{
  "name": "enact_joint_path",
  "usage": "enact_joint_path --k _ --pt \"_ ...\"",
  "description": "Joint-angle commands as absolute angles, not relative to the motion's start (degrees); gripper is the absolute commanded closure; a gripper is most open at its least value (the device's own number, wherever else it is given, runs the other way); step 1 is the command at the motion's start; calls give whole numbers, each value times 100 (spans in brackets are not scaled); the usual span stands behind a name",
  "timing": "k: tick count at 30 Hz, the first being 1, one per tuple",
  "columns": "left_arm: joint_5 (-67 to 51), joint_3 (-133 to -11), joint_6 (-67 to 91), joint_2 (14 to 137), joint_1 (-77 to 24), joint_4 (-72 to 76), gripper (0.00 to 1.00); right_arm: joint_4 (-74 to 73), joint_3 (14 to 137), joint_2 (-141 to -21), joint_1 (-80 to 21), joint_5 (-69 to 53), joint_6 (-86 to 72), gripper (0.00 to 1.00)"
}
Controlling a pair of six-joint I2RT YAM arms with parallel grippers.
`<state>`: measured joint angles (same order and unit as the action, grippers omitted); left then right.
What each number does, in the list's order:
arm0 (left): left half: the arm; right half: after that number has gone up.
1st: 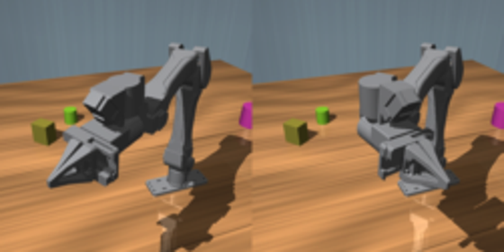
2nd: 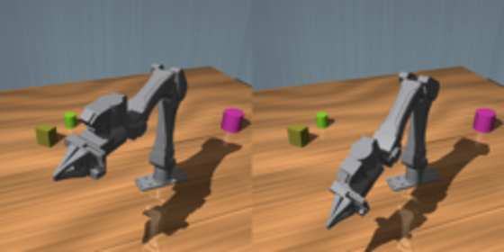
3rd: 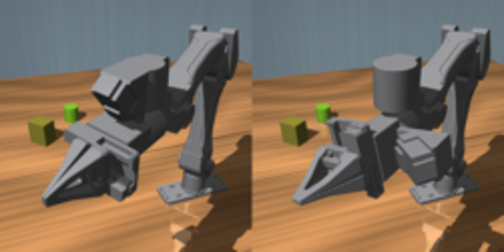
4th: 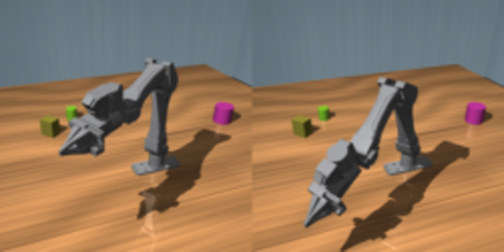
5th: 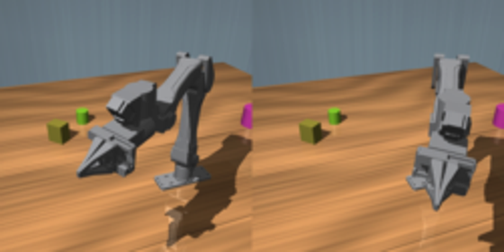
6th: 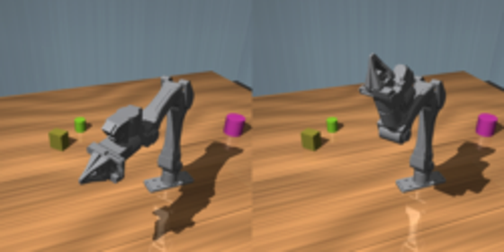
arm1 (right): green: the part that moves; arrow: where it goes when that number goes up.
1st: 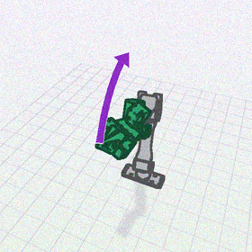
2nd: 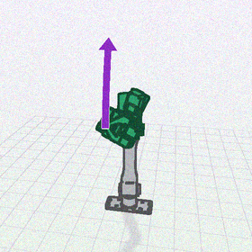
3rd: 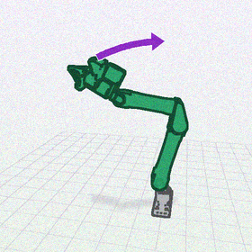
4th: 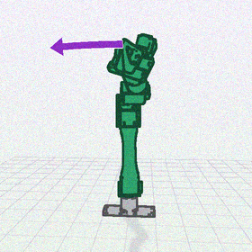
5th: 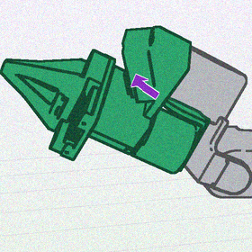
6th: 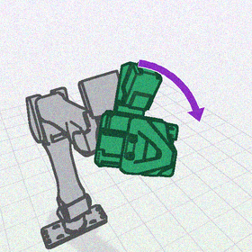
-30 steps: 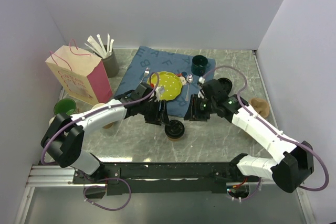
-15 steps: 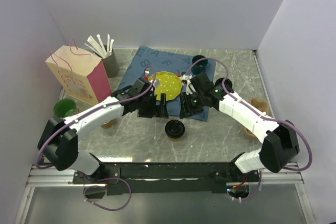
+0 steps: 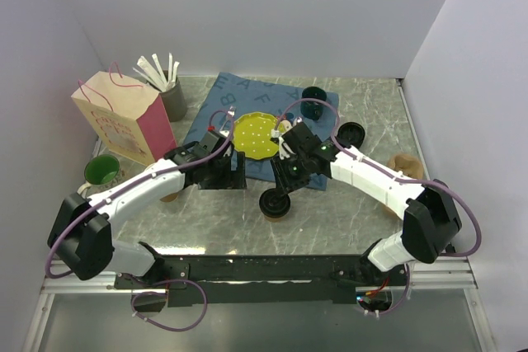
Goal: Pack the takeout coffee
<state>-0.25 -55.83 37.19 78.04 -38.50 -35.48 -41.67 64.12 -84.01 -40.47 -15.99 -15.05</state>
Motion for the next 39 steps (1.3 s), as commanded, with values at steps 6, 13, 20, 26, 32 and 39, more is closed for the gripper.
enact_joint_path --k 6,13,20,26,32,39 --pt "308 -5608 3779 7392 -3841 -3568 3 -4201 6539 -8367 -4227 -967 -1406 65" --pt "571 -5651 3770 7321 -3841 -3656 3 -4359 6486 -8105 -4280 -660 -1547 85" --pt "677 -5809 3850 7198 -3841 -3691 3 -5360 6881 -7506 -4228 358 -2266 99" --pt "756 -6143 3972 7075 -3841 -3823 3 -6355 7006 -7068 -3333 1547 -2629 97" --pt "923 -6556 4008 6970 -3841 -4122 3 -5907 6592 -6828 -1540 1503 -2076 93" --pt "1002 -6802 4192 6794 -3841 -4385 4 -5301 6408 -7382 -396 1275 -1819 93"
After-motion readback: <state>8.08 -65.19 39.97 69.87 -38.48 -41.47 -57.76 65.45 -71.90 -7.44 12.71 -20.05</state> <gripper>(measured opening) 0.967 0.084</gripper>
